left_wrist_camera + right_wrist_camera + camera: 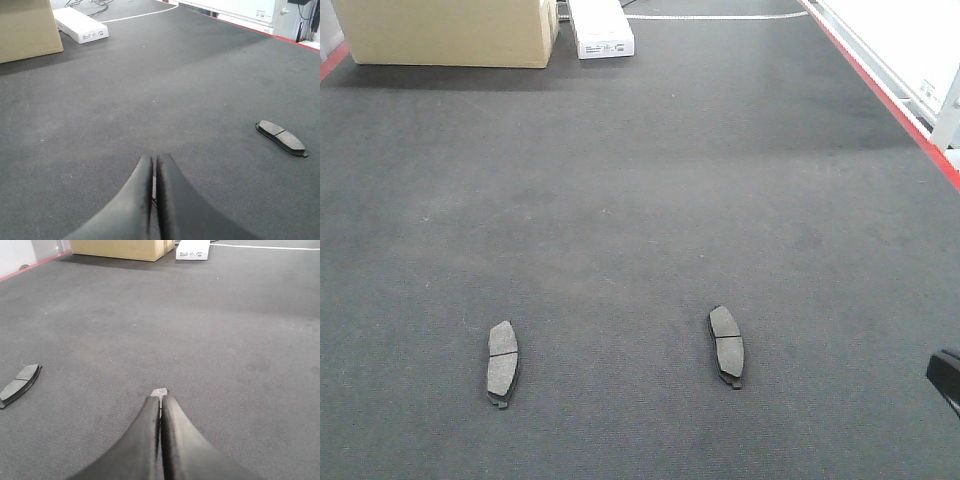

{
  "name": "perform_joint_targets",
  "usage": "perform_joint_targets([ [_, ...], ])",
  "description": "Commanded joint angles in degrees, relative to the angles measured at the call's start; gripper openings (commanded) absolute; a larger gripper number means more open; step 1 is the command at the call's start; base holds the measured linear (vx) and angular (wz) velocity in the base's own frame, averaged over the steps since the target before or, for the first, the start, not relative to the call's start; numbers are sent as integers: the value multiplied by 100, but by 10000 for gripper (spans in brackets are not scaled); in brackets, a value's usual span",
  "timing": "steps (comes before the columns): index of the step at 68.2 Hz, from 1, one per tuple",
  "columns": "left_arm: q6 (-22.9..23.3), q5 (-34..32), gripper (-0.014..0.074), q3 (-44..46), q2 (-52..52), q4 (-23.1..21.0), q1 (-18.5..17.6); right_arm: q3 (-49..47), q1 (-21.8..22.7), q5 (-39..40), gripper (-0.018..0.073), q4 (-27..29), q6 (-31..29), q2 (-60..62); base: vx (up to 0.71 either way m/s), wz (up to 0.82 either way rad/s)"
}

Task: Move and align brake pads A on conveyor
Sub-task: 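Back the base away from the conveyor with both grippers empty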

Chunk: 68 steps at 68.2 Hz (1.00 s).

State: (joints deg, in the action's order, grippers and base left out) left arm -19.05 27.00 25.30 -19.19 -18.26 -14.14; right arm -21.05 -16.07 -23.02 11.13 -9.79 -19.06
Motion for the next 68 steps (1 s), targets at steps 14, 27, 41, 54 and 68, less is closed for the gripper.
perform_joint_targets([
  [14, 61, -382, -7, 145, -51, -69, -25, -140, 25, 436, -6, 9, -17, -50, 0, 0],
  [27, 61, -382, -7, 145, -51, -69, -25, -140, 25, 436, -6, 9, -17, -50, 0, 0],
  [41, 61, -382, -7, 145, -51, -69, -25, -140, 25, 436, -6, 9, -17, -50, 0, 0],
  [54, 61, -382, -7, 145, -51, -69, -25, -140, 25, 436, -6, 9, -17, -50, -8, 4],
  [68, 61, -382, -7, 145, -51, -69, -25, -140, 25, 436, -6, 9, -17, -50, -16, 13],
])
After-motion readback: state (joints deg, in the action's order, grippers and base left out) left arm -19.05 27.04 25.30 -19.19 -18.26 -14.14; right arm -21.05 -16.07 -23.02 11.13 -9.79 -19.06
